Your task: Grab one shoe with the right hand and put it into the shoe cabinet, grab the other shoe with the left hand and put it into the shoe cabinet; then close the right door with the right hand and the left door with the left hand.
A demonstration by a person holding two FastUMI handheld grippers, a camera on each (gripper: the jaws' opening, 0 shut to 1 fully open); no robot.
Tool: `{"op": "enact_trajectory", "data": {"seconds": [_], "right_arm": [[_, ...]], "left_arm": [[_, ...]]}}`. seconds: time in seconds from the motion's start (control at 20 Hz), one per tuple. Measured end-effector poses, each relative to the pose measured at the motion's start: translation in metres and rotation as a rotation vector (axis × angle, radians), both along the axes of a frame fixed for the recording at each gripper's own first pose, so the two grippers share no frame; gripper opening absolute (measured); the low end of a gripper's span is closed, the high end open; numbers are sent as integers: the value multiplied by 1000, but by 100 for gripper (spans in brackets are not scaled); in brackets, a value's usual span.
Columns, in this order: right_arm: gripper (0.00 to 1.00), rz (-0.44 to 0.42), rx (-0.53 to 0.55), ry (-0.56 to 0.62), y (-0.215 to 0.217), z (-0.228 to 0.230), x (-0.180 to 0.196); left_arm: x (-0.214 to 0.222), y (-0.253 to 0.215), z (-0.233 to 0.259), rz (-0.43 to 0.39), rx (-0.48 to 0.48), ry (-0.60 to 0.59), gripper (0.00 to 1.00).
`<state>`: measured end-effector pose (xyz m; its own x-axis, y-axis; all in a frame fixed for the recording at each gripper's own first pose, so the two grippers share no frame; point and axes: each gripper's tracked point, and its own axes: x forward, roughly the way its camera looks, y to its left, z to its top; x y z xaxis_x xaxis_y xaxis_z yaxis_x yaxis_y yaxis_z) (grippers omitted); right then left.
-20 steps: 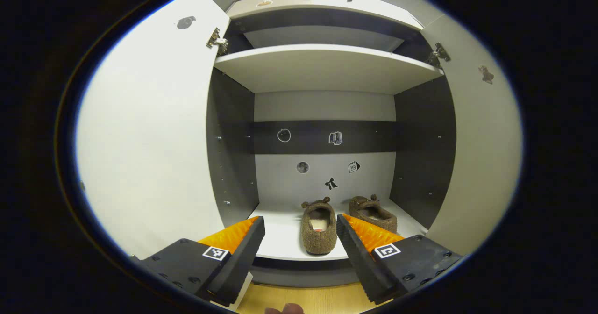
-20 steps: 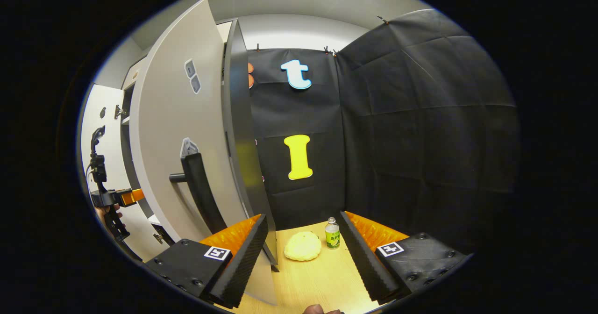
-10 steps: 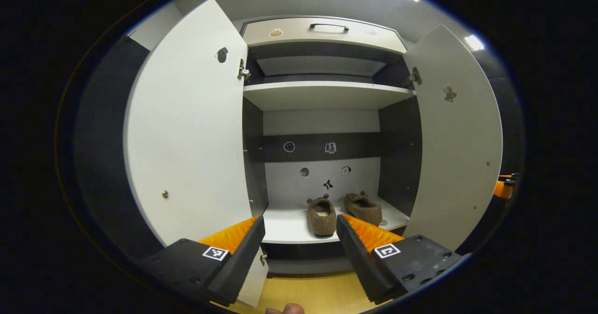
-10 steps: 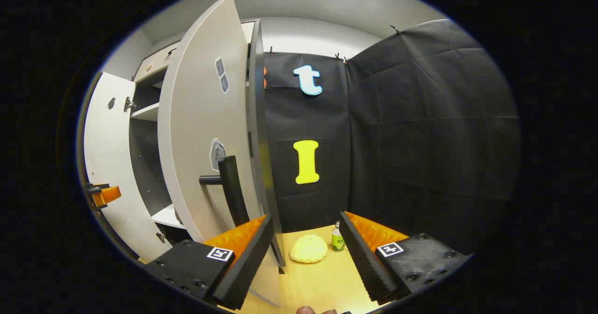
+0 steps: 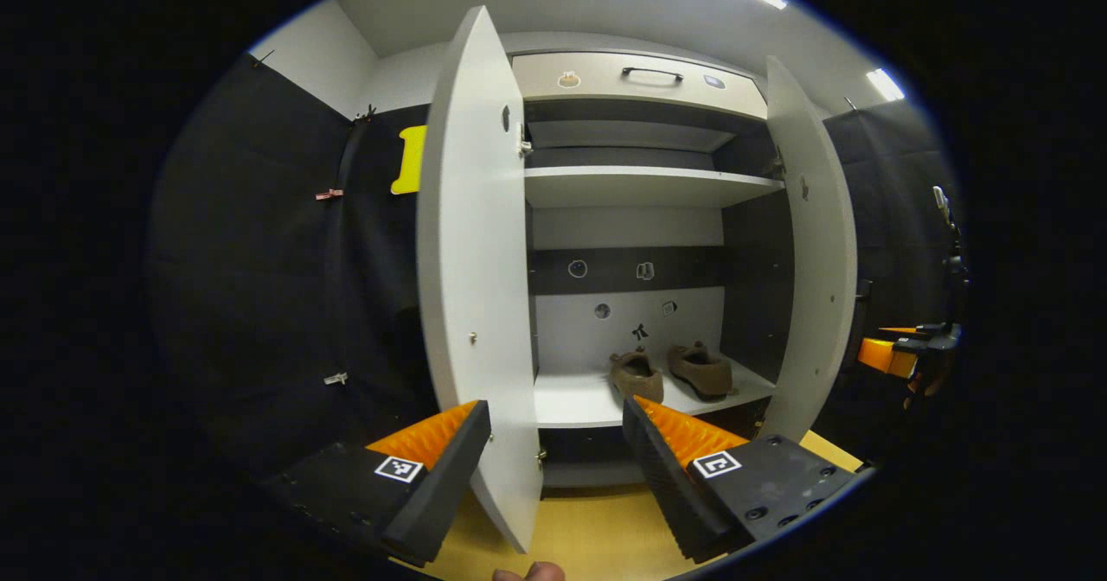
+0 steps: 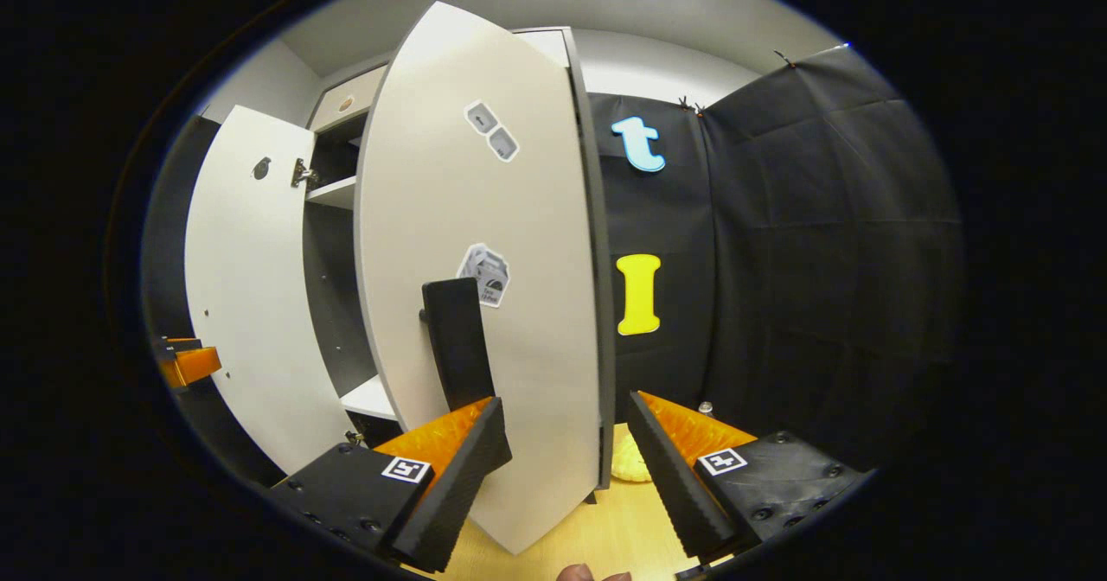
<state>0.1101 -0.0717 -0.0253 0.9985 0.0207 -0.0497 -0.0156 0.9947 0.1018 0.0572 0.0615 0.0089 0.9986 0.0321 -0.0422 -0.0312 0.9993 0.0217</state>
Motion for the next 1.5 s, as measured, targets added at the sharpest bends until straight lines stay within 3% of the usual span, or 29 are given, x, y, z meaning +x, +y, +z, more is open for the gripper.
{"op": "enact_trajectory", "data": {"seconds": [0.35, 0.65, 0.8, 1.1, 1.2, 1.3, 1.5], "right_arm": [[99, 47, 44, -1, 60, 4, -3], [98, 15, 19, 2, 59, 2, -17], [98, -17, 21, 2, 49, 2, -23], [98, -91, 14, 3, 20, 3, -38], [98, -108, 27, 5, 11, 4, -41], [98, -109, 37, 4, 9, 5, -43], [98, -79, 31, -9, 14, 7, -43]], "left_arm": [[-25, 70, 3, 79, 7, -21, 97], [-19, 146, 10, 195, 18, -49, 96], [-1, 167, 4, 216, 22, -49, 96], [37, 155, -13, 136, -18, -27, 97], [37, 154, -14, 145, -31, -27, 92], [36, 148, -16, 146, -75, -21, 93], [37, 113, -15, 114, -60, -2, 94]]}}
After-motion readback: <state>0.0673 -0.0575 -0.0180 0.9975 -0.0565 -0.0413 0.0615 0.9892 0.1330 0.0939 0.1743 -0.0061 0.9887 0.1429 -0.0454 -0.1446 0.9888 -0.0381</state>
